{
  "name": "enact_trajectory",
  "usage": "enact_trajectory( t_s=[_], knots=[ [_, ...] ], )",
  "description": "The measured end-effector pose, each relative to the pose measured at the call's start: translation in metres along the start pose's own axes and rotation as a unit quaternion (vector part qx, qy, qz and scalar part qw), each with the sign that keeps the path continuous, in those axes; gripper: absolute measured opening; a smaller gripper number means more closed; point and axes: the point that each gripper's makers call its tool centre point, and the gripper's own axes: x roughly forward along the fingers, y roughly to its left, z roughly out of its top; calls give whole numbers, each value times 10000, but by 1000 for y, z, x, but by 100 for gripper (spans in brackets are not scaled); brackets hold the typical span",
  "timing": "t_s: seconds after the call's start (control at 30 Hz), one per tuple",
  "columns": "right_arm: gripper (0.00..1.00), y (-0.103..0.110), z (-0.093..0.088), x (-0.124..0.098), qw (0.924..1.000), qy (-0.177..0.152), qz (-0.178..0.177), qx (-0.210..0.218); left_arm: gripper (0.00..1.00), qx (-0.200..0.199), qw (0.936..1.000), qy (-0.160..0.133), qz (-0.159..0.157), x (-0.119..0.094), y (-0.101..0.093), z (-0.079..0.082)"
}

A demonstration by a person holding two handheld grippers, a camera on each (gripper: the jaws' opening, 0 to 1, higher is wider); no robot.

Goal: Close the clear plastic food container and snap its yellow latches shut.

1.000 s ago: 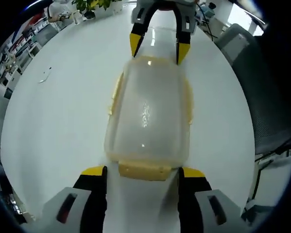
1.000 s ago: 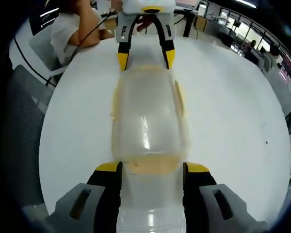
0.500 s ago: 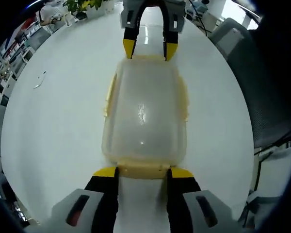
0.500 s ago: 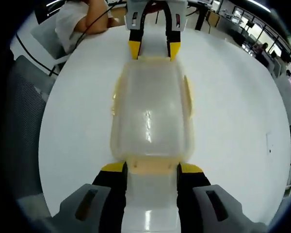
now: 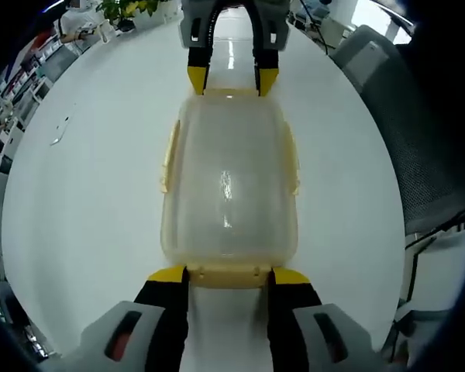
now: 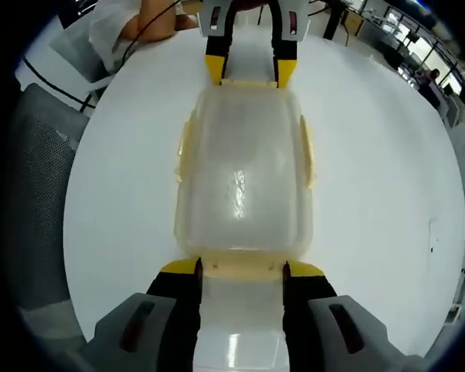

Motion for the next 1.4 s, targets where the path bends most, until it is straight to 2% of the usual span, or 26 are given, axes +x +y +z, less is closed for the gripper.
enact_trajectory(
  t_s=[0.1,0.17,0.23,0.27,0.33,0.37,0.4,0.47,0.53,0.63,0.73,0.87,1.03,1.4],
  knots=[
    [40,0,0,0,10000,41,13,7,35,8,9997,-241,-33,0,1,-3],
    [40,1,0,0,9999,119,5,4,35,-73,9996,-291,-11,1,2,-3],
    [38,2,1,0,9997,224,-4,2,34,-67,9998,-171,8,2,2,-2],
    [38,1,0,-1,9998,207,-4,26,33,-61,10000,37,29,1,2,-3],
    [37,2,-2,-3,10000,88,-6,46,33,164,9998,95,35,1,0,-2],
    [37,2,0,-3,10000,-37,-43,-75,33,196,9996,187,-90,0,-7,-5],
    [37,12,2,-6,9999,-126,96,-41,33,114,9996,225,-122,-3,-10,-3],
    [37,11,3,-13,9997,-246,14,63,33,139,9997,211,52,-11,-7,-1],
    [37,11,6,-23,9989,-470,-39,19,33,60,9999,143,58,-17,-8,0],
    [37,9,8,-32,9991,-398,-122,-76,33,-134,9998,7,158,-29,-6,6],
    [37,7,12,-43,9990,-416,-89,-102,33,-98,9998,28,175,-38,-7,8],
    [37,11,13,-53,9991,-414,-76,-43,33,-62,9998,-85,189,-50,-7,12],
    [37,15,19,-66,9989,-469,-38,14,33,-40,9998,-46,185,-64,-11,17],
    [37,11,19,-90,9991,-419,-75,-67,33,-59,9996,-186,180,-85,-10,28]
  ],
)
